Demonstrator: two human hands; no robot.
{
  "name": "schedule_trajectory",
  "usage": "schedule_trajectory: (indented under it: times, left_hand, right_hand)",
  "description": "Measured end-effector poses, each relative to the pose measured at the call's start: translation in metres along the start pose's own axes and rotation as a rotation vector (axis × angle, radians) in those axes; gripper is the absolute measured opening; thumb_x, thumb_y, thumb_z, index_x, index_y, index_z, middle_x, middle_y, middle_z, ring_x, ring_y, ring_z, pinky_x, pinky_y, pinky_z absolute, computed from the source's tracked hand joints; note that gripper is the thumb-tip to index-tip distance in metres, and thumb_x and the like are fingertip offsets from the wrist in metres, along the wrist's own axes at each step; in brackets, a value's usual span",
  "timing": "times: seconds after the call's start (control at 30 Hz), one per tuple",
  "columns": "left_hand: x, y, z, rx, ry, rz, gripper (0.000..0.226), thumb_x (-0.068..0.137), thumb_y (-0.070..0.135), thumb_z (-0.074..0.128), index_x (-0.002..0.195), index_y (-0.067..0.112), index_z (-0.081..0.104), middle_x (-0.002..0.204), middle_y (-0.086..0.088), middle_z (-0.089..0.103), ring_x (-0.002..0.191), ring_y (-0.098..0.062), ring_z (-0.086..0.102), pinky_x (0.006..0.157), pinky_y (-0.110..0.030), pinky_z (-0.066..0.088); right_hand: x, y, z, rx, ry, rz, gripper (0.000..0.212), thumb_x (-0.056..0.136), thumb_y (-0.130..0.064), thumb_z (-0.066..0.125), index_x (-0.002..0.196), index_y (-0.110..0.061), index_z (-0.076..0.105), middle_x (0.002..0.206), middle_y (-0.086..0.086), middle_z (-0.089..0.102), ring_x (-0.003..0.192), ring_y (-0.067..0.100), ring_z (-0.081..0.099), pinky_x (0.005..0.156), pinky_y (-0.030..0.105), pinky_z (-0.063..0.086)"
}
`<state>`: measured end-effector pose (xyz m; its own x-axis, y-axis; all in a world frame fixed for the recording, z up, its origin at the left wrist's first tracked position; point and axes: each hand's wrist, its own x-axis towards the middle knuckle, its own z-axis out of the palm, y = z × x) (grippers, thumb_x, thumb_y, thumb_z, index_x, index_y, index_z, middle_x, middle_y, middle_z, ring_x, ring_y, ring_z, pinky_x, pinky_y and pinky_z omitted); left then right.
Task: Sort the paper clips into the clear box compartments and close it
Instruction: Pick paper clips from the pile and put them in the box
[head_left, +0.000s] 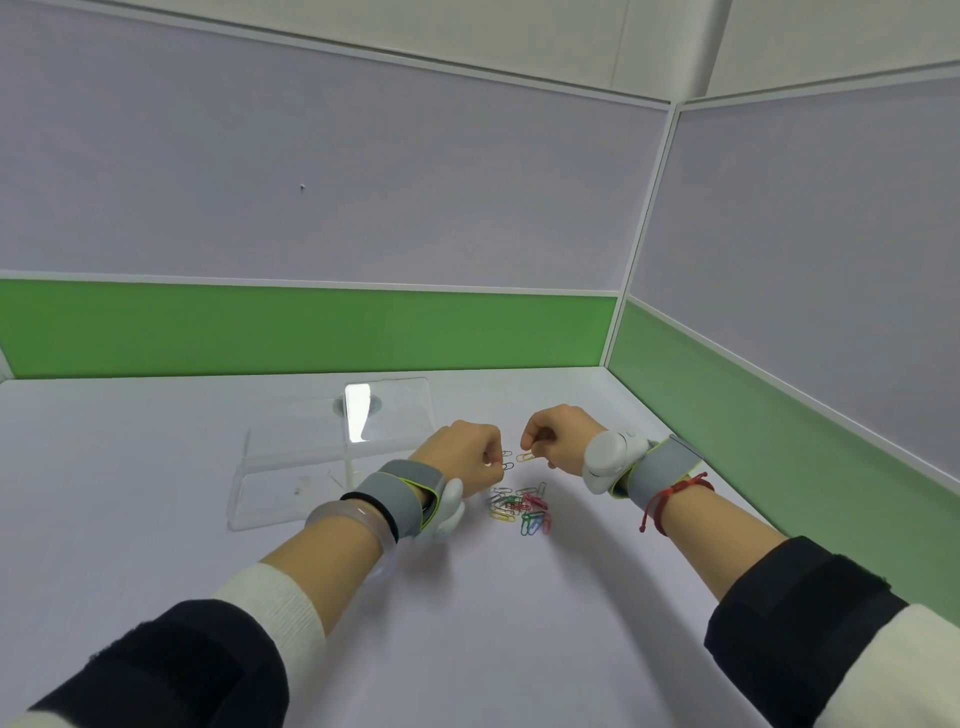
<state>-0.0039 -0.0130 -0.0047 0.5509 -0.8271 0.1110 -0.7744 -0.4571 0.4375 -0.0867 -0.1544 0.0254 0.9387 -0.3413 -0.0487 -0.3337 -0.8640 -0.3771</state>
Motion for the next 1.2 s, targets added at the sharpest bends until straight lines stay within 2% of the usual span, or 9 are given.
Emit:
schedule_trajectory:
  times: [0.13,0.27,0.4,0.57,0.7,0.8,0.97,1.13,1.2]
  left_hand:
    - [-0.001,0.0,0.0,-0.003,-0.001,0.013,0.008,0.082,0.015,0.051,0.08,0.021,0.045,0.108,-0.007,0.07,0.1,-0.028,0.065,0.087,-0.041,0.052]
    - [-0.003,-0.002,-0.004,-0.005,0.002,0.005,0.004,0.084,0.017,0.051,0.085,0.019,0.048,0.112,-0.007,0.069,0.101,-0.028,0.064,0.088,-0.041,0.052]
    - [-0.009,-0.007,-0.013,0.034,0.014,-0.023,0.004,0.086,0.018,0.049,0.083,0.019,0.047,0.106,-0.005,0.07,0.095,-0.028,0.063,0.08,-0.037,0.051]
    - [-0.024,-0.027,-0.036,0.057,0.07,-0.079,0.004,0.086,0.018,0.049,0.084,0.019,0.052,0.099,-0.005,0.069,0.09,-0.028,0.064,0.079,-0.038,0.053]
    - [-0.038,-0.047,-0.051,0.073,0.127,-0.096,0.016,0.09,0.018,0.046,0.097,0.014,0.059,0.099,-0.004,0.07,0.091,-0.025,0.064,0.079,-0.036,0.053]
    - [-0.054,-0.067,-0.064,0.123,0.152,-0.127,0.017,0.09,0.02,0.046,0.098,0.017,0.061,0.101,-0.002,0.068,0.09,-0.024,0.062,0.075,-0.031,0.048]
    - [-0.08,-0.098,-0.088,0.144,0.22,-0.199,0.019,0.088,0.019,0.048,0.097,0.021,0.064,0.09,0.002,0.068,0.083,-0.025,0.061,0.068,-0.027,0.043]
    - [-0.091,-0.118,-0.099,0.194,0.224,-0.262,0.017,0.086,0.019,0.049,0.092,0.021,0.064,0.097,0.0,0.069,0.088,-0.026,0.062,0.071,-0.03,0.046]
    - [-0.092,-0.124,-0.1,0.205,0.222,-0.283,0.018,0.087,0.02,0.049,0.094,0.02,0.065,0.1,0.0,0.069,0.091,-0.026,0.062,0.073,-0.03,0.047]
  right_hand:
    - [-0.002,-0.001,0.0,0.002,0.011,-0.009,0.025,0.089,0.005,0.049,0.106,0.001,0.066,0.111,0.016,0.069,0.053,-0.003,0.043,0.05,0.003,0.033]
    - [-0.004,-0.009,0.001,-0.02,0.011,-0.035,0.025,0.088,0.005,0.049,0.105,0.002,0.067,0.111,0.018,0.069,0.068,0.016,0.049,0.06,0.018,0.04]
    - [-0.002,-0.018,0.001,-0.006,0.021,-0.052,0.025,0.088,0.005,0.049,0.104,0.002,0.067,0.112,0.018,0.069,0.067,0.015,0.05,0.071,0.02,0.04]
    - [0.004,-0.047,0.005,-0.014,0.019,-0.099,0.024,0.087,0.004,0.051,0.104,0.001,0.068,0.109,0.019,0.07,0.075,0.018,0.051,0.057,0.013,0.042]
    - [0.012,-0.073,0.01,-0.009,0.023,-0.152,0.024,0.087,0.003,0.052,0.103,-0.001,0.069,0.107,0.018,0.071,0.055,0.009,0.048,0.052,0.009,0.037]
    - [0.022,-0.097,0.019,0.019,0.043,-0.188,0.022,0.088,0.001,0.053,0.103,-0.001,0.069,0.108,0.017,0.071,0.053,-0.001,0.042,0.059,0.017,0.042]
    - [0.033,-0.137,0.036,0.044,0.036,-0.248,0.022,0.087,0.0,0.054,0.102,0.0,0.069,0.102,0.015,0.071,0.071,0.015,0.051,0.068,0.018,0.04]
    - [0.041,-0.16,0.048,0.092,0.069,-0.28,0.021,0.086,0.0,0.055,0.1,0.0,0.071,0.085,0.0,0.057,0.072,0.016,0.05,0.053,0.016,0.037]
    - [0.043,-0.166,0.054,0.121,0.054,-0.29,0.022,0.086,0.001,0.054,0.1,0.001,0.071,0.083,0.002,0.058,0.066,0.016,0.05,0.045,0.004,0.036]
